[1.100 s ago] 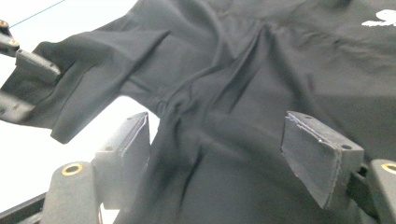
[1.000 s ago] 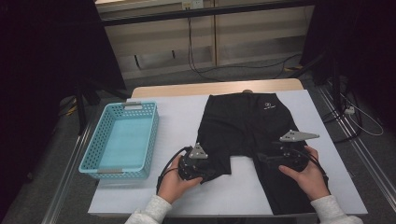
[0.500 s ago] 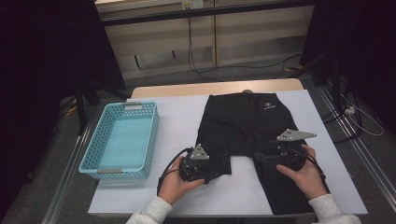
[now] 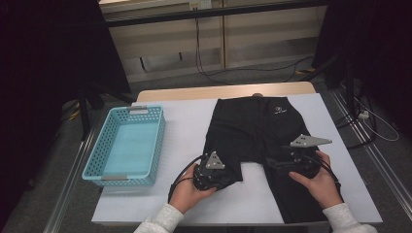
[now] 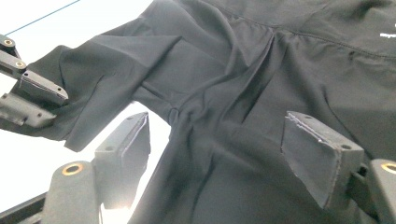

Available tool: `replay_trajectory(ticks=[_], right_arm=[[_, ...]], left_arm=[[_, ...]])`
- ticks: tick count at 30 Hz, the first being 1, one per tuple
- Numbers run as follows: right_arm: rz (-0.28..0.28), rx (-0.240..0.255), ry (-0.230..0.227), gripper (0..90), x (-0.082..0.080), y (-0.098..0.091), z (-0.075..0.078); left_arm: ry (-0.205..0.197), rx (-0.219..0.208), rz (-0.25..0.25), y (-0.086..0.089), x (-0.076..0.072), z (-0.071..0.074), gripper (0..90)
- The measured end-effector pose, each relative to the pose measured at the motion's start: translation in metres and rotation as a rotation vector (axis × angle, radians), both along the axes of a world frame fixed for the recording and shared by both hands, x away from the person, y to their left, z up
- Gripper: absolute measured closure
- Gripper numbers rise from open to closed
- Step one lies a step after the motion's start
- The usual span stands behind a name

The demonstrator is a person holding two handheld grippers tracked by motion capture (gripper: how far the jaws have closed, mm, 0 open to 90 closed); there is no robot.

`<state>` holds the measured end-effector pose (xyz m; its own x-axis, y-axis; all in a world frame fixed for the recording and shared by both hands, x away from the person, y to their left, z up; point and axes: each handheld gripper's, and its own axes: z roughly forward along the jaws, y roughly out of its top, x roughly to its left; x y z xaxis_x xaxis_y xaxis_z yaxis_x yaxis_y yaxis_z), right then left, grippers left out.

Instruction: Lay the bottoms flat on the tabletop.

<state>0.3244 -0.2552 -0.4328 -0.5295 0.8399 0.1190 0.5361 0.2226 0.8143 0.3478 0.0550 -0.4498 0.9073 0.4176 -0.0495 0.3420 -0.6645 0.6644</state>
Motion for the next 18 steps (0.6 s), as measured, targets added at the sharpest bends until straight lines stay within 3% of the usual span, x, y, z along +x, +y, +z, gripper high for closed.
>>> replay_trajectory(ticks=[2,4,8,15,18], right_arm=[[0.001,-0.005,0.001,23.9,-0.0002,-0.0006,-0.0007],[-0.004,-0.001,0.0,23.9,-0.0012,-0.0017,0.0],[-0.003,-0.003,-0.001,24.0,-0.001,-0.0019,-0.0002],[0.004,-0.004,0.0,23.9,-0.0003,-0.0016,-0.0004],[0.009,-0.006,0.001,23.9,0.0008,-0.002,-0.0008]], left_arm=[[0.027,-0.031,0.03,-0.0001,0.0021,-0.001,81.7],[0.044,-0.028,0.043,-0.0003,0.0041,-0.0003,87.9],[0.075,-0.04,0.05,-0.0027,0.0051,-0.0006,89.9],[0.089,-0.045,0.061,-0.0025,0.0076,0.0026,90.0],[0.109,-0.089,0.076,0.003,0.0108,0.0089,90.0]])
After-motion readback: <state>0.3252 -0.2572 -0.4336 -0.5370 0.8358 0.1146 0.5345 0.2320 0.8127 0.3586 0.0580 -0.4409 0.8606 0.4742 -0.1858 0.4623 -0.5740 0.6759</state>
